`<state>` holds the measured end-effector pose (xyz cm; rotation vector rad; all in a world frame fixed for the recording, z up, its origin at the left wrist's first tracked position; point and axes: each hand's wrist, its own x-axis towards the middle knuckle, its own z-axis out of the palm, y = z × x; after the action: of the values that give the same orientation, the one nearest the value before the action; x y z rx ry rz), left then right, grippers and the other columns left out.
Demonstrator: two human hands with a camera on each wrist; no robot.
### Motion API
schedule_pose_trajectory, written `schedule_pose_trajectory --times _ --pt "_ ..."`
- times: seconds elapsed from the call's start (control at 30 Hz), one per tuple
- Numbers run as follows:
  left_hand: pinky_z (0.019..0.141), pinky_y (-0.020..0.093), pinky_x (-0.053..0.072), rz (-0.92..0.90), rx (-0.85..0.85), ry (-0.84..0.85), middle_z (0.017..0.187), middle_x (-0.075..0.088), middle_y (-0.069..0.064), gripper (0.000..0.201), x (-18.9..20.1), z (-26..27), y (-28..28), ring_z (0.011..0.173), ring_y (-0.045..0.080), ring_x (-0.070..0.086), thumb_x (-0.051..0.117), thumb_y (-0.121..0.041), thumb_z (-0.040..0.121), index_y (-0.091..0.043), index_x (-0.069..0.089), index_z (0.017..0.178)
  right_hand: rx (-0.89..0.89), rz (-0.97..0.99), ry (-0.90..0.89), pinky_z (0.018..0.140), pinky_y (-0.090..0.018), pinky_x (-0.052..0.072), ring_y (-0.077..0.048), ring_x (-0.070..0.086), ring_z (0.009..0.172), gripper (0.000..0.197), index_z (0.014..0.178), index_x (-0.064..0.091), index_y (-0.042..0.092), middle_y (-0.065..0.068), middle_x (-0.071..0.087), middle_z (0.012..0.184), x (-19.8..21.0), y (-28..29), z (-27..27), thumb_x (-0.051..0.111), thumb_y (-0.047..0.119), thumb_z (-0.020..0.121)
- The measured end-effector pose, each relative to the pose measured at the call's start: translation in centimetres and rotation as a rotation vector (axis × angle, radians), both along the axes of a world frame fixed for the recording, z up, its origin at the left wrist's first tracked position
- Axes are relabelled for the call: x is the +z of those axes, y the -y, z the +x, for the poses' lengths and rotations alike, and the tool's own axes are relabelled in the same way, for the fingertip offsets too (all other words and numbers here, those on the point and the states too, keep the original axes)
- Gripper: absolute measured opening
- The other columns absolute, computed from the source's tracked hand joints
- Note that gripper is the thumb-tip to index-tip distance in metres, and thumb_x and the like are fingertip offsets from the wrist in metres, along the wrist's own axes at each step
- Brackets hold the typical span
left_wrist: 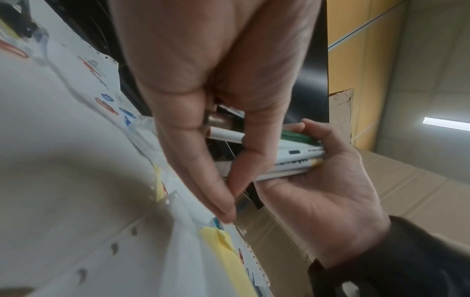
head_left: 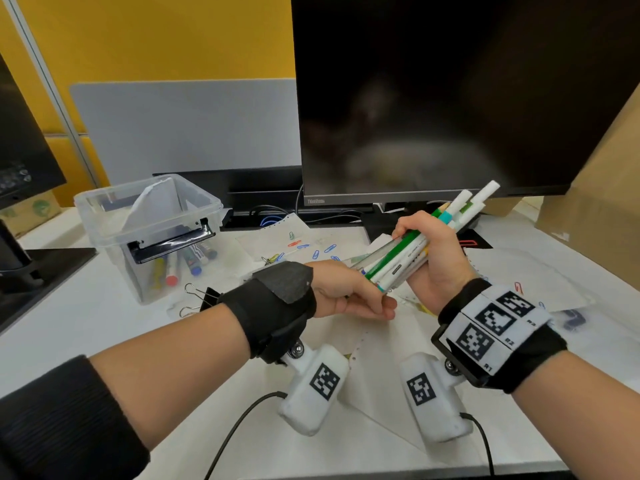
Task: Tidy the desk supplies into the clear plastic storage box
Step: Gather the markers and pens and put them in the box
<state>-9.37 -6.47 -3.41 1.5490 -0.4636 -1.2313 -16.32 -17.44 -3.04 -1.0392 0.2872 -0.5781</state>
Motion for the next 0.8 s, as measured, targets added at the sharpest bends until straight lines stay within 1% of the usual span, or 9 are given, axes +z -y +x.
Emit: schedule_pose_trajectory --times 0.1,0.17,0.27,0.37,0.43,0.5,0.6,0.7,0.8 --pt "0.065 0.019 0.058 -0.031 0.000 0.002 0.073 0.070 0.010 0.026 0.5 -0.4 0.3 0.061 0.011 0.070 0.050 0.019 0.081 -0.001 0.060 0.094 -0.043 -0.093 -0.073 0.063 -0.026 0.044 -0.011 0.045 0.059 0.029 0.058 0.044 0.015 0.003 0.039 0.057 -0.5 -0.1 0.4 0.058 0.015 0.083" --pt "0.069 0.018 0.057 -0.066 0.005 -0.015 0.085 0.069 0.012 0.030 0.8 -0.6 0.5 0.074 0.013 0.070 0.051 0.019 0.081 -0.003 0.061 0.099 -0.056 -0.125 -0.077 0.064 -0.027 0.046 -0.012 0.048 0.065 0.028 0.059 0.045 0.015 0.001 0.040 0.061 -0.6 -0.2 0.6 0.061 0.017 0.082" --pt "0.082 0.022 0.054 -0.136 -0.004 -0.026 0.109 0.062 0.016 0.039 0.9 -0.8 1.0 0.098 0.021 0.063 0.050 0.019 0.080 -0.004 0.060 0.110 -0.008 -0.144 -0.019 0.068 -0.029 0.051 -0.012 0.056 0.070 0.025 0.061 0.052 0.015 0.000 0.055 0.065 -0.5 -0.7 0.5 0.064 0.019 0.082" --pt "0.084 0.026 0.054 -0.156 0.003 -0.061 0.115 0.058 0.016 0.040 0.7 -1.0 1.3 0.108 0.024 0.057 0.050 0.018 0.081 -0.006 0.059 0.112 -0.073 -0.328 0.004 0.069 -0.029 0.051 -0.013 0.057 0.068 0.020 0.065 0.055 0.015 -0.003 0.060 0.066 -0.2 -1.4 0.3 0.070 0.016 0.078" --pt "0.076 0.028 0.058 -0.128 0.035 -0.071 0.117 0.053 0.016 0.039 0.6 -0.9 1.2 0.109 0.025 0.055 0.053 0.016 0.081 -0.002 0.057 0.116 -0.121 -0.393 0.021 0.070 -0.028 0.053 -0.014 0.059 0.067 0.018 0.067 0.057 0.016 -0.003 0.060 0.064 0.1 -1.7 0.2 0.072 0.012 0.075" --pt "0.067 0.025 0.060 -0.102 0.018 -0.103 0.116 0.053 0.020 0.033 0.7 -1.1 1.1 0.100 0.026 0.058 0.053 0.016 0.082 0.002 0.057 0.112 -0.133 -0.355 0.047 0.070 -0.028 0.055 -0.015 0.060 0.066 0.017 0.071 0.058 0.015 -0.004 0.059 0.065 0.3 -1.7 0.2 0.073 0.008 0.074" --pt "0.066 0.021 0.058 -0.114 -0.005 -0.084 0.096 0.061 0.015 0.030 1.1 -1.6 1.0 0.087 0.025 0.063 0.043 0.021 0.084 0.000 0.059 0.099 -0.112 -0.312 0.029 0.069 -0.028 0.055 -0.015 0.062 0.067 0.019 0.082 0.058 0.014 -0.007 0.059 0.071 0.0 -1.7 0.2 0.074 0.008 0.073" --pt "0.076 0.025 0.056 -0.164 0.052 -0.023 0.104 0.058 0.012 0.053 1.3 -1.4 1.2 0.105 0.028 0.057 0.038 0.026 0.081 -0.003 0.054 0.123 -0.047 -0.311 -0.047 0.069 -0.031 0.055 -0.018 0.061 0.069 0.017 0.079 0.058 0.015 -0.007 0.060 0.071 -0.4 -1.9 0.2 0.071 0.007 0.075" --pt "0.065 0.018 0.057 -0.192 0.053 -0.020 0.104 0.059 0.008 0.067 1.5 -1.3 1.1 0.094 0.022 0.058 0.037 0.028 0.079 -0.013 0.050 0.131 -0.041 -0.302 -0.089 0.065 -0.032 0.053 -0.017 0.060 0.063 0.017 0.065 0.058 0.015 -0.004 0.060 0.064 -0.6 -1.9 0.1 0.071 0.012 0.076"
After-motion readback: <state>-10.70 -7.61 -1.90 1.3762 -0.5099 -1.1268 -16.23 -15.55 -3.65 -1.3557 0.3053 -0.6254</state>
